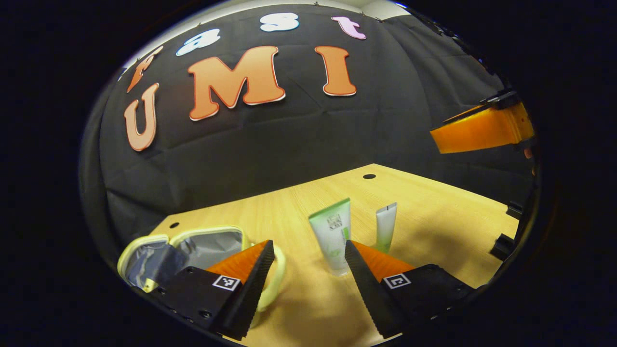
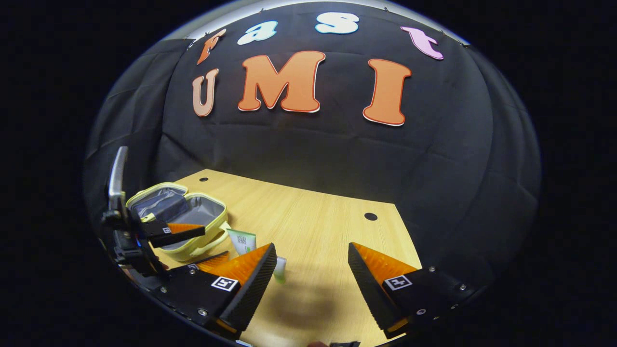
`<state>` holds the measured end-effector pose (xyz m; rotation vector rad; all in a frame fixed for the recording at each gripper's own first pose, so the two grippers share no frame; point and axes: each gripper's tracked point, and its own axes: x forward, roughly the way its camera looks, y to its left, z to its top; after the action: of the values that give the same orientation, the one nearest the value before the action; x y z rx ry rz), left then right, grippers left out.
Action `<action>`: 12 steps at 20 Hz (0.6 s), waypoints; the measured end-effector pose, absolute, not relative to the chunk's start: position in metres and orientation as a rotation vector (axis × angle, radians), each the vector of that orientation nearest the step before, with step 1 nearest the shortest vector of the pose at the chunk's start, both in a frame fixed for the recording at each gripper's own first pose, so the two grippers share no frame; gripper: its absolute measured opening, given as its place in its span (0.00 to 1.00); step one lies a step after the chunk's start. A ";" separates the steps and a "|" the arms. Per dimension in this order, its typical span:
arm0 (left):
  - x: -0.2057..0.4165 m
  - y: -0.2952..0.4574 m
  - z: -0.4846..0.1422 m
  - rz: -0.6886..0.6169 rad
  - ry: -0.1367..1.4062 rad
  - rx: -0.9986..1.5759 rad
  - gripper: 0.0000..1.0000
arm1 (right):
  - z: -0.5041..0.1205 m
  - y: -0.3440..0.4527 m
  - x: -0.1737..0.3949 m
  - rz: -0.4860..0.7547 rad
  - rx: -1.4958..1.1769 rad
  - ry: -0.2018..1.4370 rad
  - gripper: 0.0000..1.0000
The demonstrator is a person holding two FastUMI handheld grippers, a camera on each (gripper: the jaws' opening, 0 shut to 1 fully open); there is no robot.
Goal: First open the suitcase, pack the skin care products into it, and then close the suitcase.
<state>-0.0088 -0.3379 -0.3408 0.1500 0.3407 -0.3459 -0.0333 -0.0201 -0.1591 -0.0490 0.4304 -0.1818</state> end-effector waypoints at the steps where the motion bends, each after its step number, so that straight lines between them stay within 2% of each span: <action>1: -0.005 -0.349 -0.353 -0.356 0.359 0.140 0.92 | -0.161 -0.021 -0.036 -0.178 -0.044 0.434 0.95; 4: 0.012 -0.368 -0.384 -0.369 0.402 0.108 0.92 | -0.163 -0.023 -0.040 -0.175 -0.046 0.421 0.95; 6: 0.024 -0.375 -0.404 -0.375 0.436 0.082 0.78 | -0.170 -0.026 -0.043 -0.184 -0.041 0.418 0.94; 8: 0.036 -0.385 -0.404 -0.403 0.417 0.058 0.75 | -0.180 -0.027 -0.045 -0.189 -0.031 0.423 0.95; 9: 0.035 -0.387 -0.402 -0.415 0.402 0.061 0.70 | -0.186 -0.028 -0.045 -0.193 -0.029 0.431 0.95; 10: 0.037 -0.390 -0.401 -0.426 0.403 0.069 0.54 | -0.195 -0.028 -0.045 -0.190 -0.026 0.447 0.95; 12: 0.036 -0.392 -0.401 -0.442 0.407 0.082 0.50 | -0.207 -0.026 -0.044 -0.177 -0.015 0.475 0.95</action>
<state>0.0363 -0.3920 -0.4011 0.0820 0.4066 -0.4425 -0.0436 -0.0258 -0.2067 -0.0146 0.4747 -0.1770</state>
